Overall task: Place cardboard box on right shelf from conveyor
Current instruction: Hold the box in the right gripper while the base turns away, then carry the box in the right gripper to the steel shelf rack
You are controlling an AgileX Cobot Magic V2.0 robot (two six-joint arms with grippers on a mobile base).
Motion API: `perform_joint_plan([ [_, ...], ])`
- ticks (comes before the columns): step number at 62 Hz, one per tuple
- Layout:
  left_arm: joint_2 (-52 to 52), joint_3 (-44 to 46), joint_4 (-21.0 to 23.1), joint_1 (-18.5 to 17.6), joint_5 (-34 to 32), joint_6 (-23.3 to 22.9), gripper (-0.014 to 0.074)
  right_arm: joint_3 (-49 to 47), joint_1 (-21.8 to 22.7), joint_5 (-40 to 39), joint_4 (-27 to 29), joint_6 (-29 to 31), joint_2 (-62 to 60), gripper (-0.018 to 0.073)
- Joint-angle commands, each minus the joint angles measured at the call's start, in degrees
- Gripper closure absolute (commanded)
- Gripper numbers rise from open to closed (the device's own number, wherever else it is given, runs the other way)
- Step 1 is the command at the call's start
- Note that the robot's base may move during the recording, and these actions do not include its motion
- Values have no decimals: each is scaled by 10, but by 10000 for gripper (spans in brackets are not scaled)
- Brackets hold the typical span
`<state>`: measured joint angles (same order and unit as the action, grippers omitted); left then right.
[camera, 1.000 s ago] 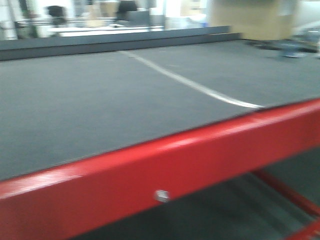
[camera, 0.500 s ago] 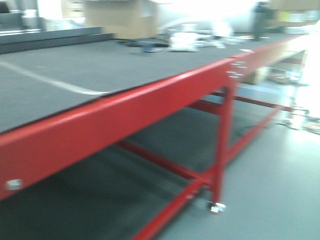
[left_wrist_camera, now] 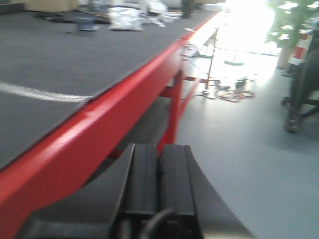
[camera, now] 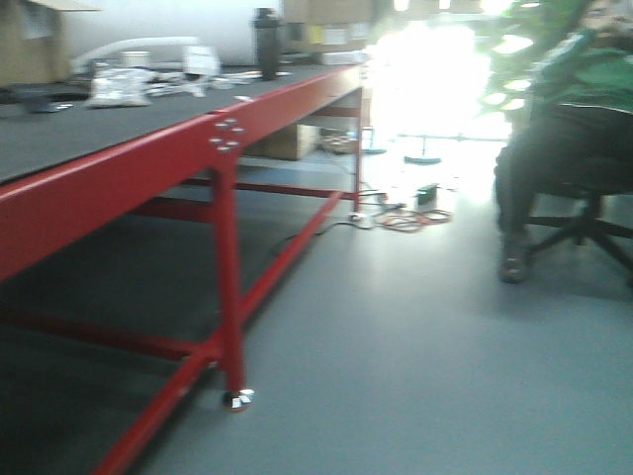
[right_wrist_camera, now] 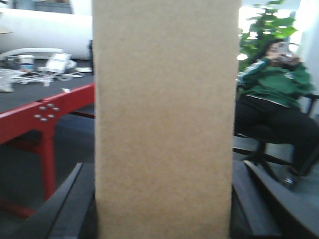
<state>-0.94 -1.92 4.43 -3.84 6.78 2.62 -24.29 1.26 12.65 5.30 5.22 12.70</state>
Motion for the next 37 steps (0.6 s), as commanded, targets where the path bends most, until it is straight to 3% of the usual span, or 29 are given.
perform_joint_plan([
  [1, -3, -3, 3, -3, -49, 0, 713, -17, 2, -55, 1, 7, 6, 517],
  [37, -3, -3, 3, -3, -49, 0, 713, -17, 2, -55, 1, 7, 6, 517],
])
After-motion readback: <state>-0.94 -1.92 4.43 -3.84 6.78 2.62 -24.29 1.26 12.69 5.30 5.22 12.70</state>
